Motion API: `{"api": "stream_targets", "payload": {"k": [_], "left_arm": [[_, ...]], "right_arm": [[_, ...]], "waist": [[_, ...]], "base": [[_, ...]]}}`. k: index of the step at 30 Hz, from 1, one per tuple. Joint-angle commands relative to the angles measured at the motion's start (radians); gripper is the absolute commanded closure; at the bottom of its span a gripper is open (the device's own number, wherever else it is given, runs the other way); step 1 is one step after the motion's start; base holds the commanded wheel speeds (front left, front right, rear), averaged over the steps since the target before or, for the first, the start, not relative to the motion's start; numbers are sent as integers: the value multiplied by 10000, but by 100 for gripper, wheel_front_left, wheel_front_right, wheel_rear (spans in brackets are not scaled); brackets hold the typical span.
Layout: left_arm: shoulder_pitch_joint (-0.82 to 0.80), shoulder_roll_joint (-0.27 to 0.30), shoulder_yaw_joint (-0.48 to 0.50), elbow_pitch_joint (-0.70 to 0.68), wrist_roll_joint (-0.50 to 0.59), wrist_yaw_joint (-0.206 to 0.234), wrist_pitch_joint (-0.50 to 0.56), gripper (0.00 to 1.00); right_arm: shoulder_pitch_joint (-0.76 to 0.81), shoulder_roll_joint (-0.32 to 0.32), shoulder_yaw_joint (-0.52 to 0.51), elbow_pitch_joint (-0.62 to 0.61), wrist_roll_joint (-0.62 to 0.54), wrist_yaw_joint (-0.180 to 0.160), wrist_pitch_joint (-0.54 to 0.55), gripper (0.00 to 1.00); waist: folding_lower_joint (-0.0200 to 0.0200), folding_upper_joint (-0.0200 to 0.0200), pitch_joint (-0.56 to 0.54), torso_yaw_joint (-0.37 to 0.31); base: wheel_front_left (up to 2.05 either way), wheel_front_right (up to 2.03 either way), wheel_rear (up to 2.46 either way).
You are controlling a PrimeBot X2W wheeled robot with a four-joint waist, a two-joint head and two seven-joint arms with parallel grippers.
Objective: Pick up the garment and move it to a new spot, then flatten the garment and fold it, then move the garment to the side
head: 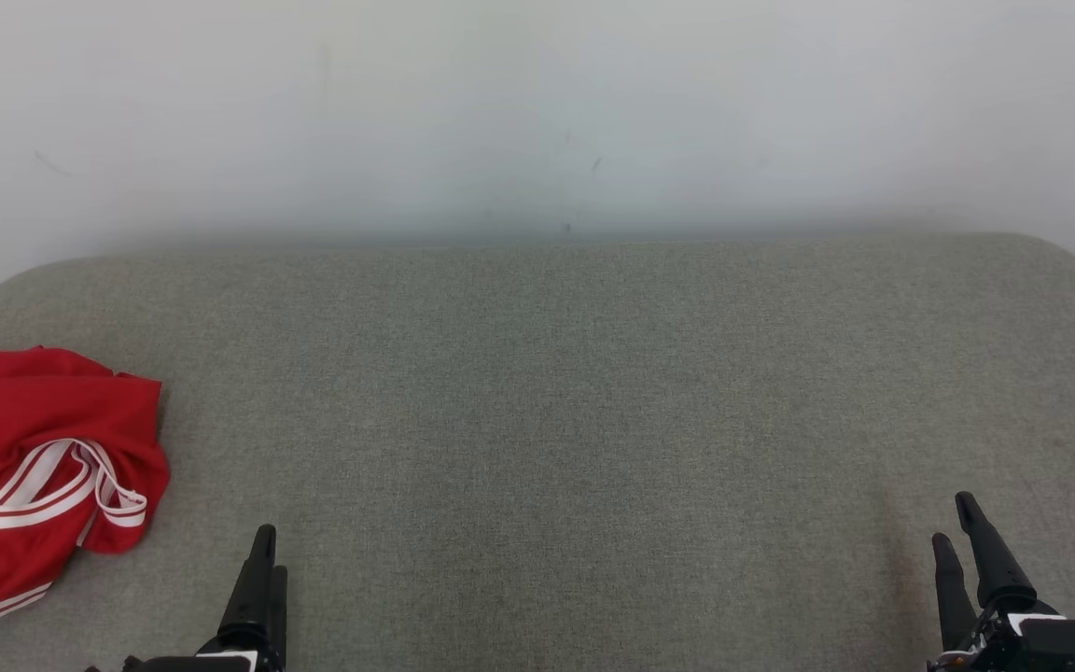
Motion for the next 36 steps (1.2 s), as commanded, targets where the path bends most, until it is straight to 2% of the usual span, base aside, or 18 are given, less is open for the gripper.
{"api": "stream_targets", "payload": {"k": [1,7,13,21,26,36], "left_arm": [[-132,19,37,-233,70,-5,-72,0],[-35,24,211,-417,428,-5,-290,0],[45,28,397,-743,1370,167,-491,0],[204,33,371,-1322,3187,641,-740,0],[366,37,263,-1644,4738,1069,-913,0],[631,54,138,-1919,7223,1595,-1183,0]], "right_arm": [[-117,-63,82,-204,-51,-1,-89,0],[-43,-71,272,-378,-602,-2,-462,0],[-8,-78,574,-541,-1694,-3,-809,0],[-5,-87,927,-803,-3301,-4,-1238,0],[24,-94,1163,-965,-4798,-5,-1533,0],[90,-105,1487,-1078,-7409,-7,-1993,0]], "waist": [[0,0,0,-1],[0,0,-1,-11],[0,0,-3,-24],[0,0,-14,-46],[0,0,-42,-55],[0,0,-118,-94]], "base": [[0,0,0],[0,0,0],[0,0,0],[0,0,0],[0,0,0],[0,0,0]]}}
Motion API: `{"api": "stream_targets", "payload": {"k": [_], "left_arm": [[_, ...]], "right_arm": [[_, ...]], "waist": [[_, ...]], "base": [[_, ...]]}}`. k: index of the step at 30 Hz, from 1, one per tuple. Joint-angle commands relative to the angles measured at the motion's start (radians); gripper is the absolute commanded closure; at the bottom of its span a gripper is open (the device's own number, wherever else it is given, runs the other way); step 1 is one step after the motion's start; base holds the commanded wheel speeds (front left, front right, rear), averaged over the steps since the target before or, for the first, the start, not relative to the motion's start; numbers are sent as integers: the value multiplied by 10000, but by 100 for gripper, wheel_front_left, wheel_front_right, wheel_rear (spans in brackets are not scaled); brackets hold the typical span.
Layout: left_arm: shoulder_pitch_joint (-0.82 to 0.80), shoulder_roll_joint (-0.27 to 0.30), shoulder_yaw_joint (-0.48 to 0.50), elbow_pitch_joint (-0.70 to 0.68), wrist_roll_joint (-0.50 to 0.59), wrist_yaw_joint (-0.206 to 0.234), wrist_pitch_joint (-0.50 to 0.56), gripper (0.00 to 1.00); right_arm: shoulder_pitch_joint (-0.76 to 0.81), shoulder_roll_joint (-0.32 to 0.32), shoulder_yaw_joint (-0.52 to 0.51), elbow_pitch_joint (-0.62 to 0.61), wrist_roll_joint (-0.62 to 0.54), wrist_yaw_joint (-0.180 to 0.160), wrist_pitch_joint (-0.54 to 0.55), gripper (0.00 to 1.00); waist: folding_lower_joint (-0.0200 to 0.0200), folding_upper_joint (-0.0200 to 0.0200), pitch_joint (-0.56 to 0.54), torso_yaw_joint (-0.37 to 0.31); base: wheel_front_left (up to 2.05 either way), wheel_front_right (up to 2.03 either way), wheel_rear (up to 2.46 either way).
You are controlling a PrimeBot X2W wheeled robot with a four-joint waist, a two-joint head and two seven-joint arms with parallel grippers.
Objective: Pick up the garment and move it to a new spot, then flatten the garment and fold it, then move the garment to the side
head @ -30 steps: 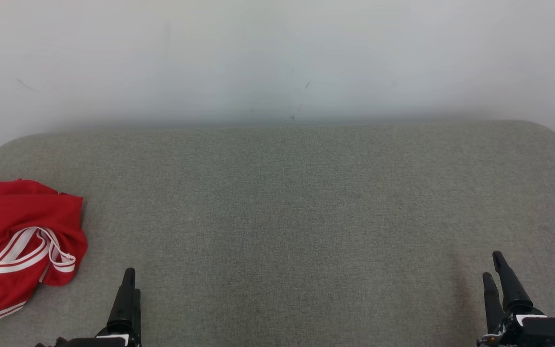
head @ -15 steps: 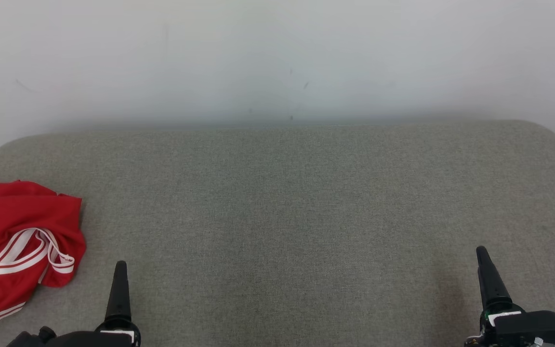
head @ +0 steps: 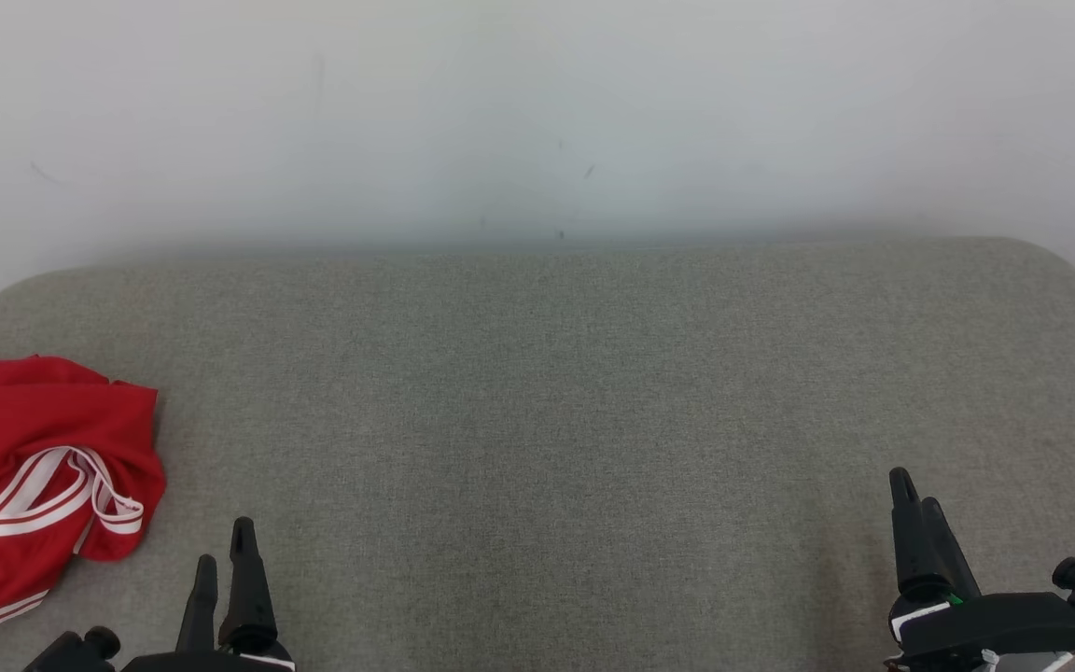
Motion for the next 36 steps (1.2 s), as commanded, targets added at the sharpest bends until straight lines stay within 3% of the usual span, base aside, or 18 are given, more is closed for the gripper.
{"api": "stream_targets", "payload": {"k": [1,23,36], "left_arm": [[5,52,11,-245,591,112,-113,0],[485,228,40,-270,3412,633,-597,0],[525,657,-93,-150,4992,776,-532,0]], "right_arm": [[-61,-87,87,-107,-596,-7,-148,0],[-63,-103,405,321,-3313,-10,-884,0],[47,-109,625,271,-4636,-13,-1168,0]], "waist": [[0,-1,-19,-5],[0,-1,-229,-15],[0,-1,-347,-5]], "base": [[0,0,0],[0,0,0],[0,0,0]]}}
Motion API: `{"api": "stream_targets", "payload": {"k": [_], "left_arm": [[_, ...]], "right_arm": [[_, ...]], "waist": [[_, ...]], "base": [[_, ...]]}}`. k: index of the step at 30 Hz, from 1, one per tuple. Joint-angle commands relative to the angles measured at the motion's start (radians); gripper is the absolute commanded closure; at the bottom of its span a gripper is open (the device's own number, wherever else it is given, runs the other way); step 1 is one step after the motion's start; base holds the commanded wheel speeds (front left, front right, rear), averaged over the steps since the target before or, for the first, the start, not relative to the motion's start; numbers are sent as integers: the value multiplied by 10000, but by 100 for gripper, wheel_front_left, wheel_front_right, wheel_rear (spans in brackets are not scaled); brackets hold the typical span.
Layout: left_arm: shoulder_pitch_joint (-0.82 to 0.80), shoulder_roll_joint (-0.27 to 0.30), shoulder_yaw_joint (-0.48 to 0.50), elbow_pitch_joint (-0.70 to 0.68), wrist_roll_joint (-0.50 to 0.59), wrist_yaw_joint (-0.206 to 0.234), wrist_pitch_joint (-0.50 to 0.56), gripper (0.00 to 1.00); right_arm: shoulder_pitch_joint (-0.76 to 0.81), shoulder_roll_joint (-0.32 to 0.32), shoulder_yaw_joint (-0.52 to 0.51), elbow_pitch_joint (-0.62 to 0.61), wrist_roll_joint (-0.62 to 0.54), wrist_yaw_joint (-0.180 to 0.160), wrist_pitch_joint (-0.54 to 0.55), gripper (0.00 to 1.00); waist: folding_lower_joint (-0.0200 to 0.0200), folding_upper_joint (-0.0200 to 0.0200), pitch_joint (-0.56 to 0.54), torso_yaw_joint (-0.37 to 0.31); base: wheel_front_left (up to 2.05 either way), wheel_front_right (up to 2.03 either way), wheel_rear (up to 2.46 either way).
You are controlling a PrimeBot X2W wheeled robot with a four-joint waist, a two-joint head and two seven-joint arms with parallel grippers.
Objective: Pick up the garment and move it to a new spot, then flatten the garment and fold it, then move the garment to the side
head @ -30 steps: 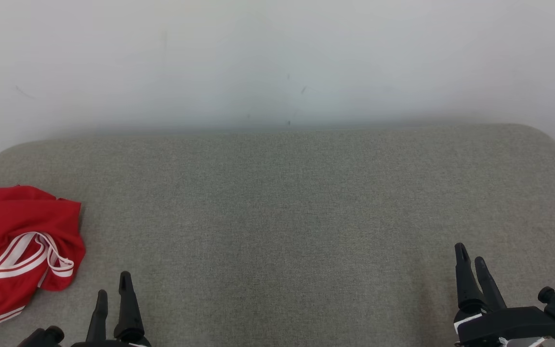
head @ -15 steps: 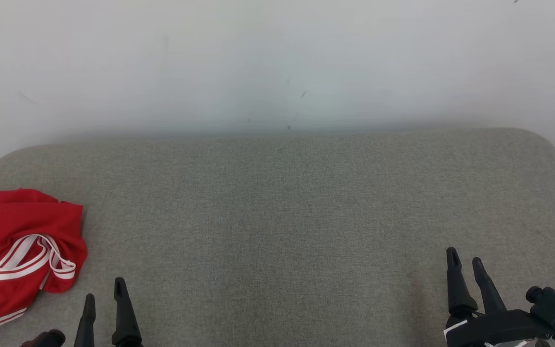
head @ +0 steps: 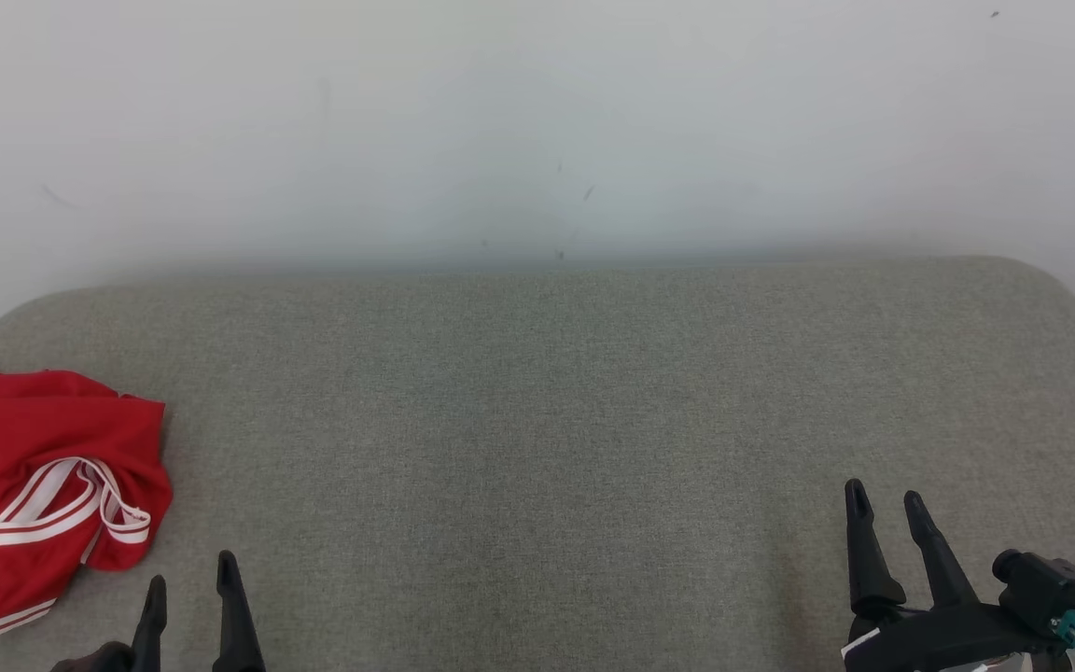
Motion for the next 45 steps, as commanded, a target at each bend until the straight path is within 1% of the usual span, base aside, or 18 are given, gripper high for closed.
{"api": "stream_targets", "payload": {"k": [1,5,13,16,28,40,45], "left_arm": [[-51,102,16,-134,305,37,-44,0],[-1,208,55,-203,637,78,-120,0],[225,424,-73,-167,1263,-35,42,0],[204,501,-149,-136,1579,12,303,0],[322,584,-236,-451,2435,266,523,0],[495,737,-175,-800,3131,474,577,0],[551,809,-246,-922,3371,388,454,0]], "right_arm": [[46,-73,33,-101,-256,-13,-84,0],[73,-75,17,-112,-609,-13,-194,0],[142,-78,-27,-156,-1328,-15,-368,0],[142,-79,-51,-208,-1576,-15,-388,0],[312,-82,-3,-574,-2422,-17,-245,0],[430,-86,74,-905,-2948,-19,-38,0],[537,-87,31,-937,-3029,-20,-128,0]], "waist": [[0,0,-9,-3],[0,0,-40,-5],[0,0,-77,-15],[0,0,-88,-10],[0,0,-195,34],[0,0,-263,27],[0,0,-298,7]], "base": [[0,0,0],[0,0,0],[0,0,0],[0,0,0],[0,0,0],[0,0,0],[0,0,0]]}}
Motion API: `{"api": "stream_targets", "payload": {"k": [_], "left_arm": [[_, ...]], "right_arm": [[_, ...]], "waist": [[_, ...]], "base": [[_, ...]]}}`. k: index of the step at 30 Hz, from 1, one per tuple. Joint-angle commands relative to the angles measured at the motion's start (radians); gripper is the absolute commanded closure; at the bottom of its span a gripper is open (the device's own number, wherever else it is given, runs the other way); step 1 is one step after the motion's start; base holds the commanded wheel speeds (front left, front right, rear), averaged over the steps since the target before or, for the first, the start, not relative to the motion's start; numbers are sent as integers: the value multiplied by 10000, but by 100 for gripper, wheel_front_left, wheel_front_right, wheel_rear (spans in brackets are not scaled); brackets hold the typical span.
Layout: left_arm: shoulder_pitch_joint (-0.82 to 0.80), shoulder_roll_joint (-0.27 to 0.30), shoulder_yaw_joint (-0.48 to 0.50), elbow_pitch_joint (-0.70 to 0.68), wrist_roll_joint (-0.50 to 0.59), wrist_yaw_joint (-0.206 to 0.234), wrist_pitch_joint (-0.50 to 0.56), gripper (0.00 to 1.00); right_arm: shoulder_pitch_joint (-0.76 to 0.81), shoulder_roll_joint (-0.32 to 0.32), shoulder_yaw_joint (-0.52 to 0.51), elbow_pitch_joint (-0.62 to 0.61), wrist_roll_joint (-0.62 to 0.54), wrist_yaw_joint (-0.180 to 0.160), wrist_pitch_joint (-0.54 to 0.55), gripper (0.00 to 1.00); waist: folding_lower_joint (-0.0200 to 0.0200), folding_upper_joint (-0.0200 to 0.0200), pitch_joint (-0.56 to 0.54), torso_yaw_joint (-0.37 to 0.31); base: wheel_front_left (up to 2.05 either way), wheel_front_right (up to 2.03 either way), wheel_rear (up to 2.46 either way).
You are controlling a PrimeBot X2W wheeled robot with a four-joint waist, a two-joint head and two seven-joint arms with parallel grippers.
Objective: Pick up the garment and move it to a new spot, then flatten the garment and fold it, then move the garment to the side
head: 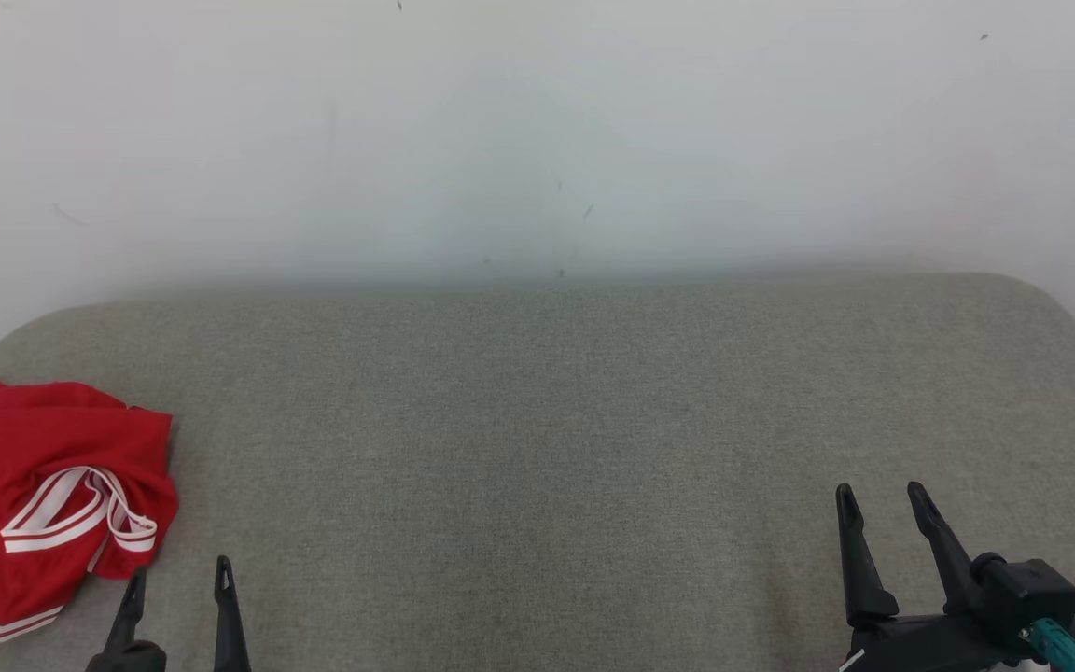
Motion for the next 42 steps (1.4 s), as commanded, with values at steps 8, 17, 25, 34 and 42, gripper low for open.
{"api": "stream_targets", "payload": {"k": [8,17,25,34,42], "left_arm": [[190,92,-32,-44,210,-11,-175,0],[102,146,-68,103,45,-91,-151,0],[116,161,-150,213,-59,-106,-41,0],[107,197,-213,238,-128,-60,-46,0],[140,220,-252,219,-131,27,-62,0]], "right_arm": [[158,-48,-142,84,-55,-21,-198,0],[96,-47,-181,231,11,-21,-12,0],[146,-45,-144,282,54,-21,65,0],[189,-45,-163,302,66,-21,86,0],[359,-44,-250,406,167,-21,62,0]], "waist": [[-1,0,-34,-74],[-1,0,-77,-81],[-1,0,-124,-67],[-1,0,-119,8],[-1,0,-166,656]], "base": [[0,0,0],[0,0,0],[0,0,0],[0,0,0],[0,0,0]]}}
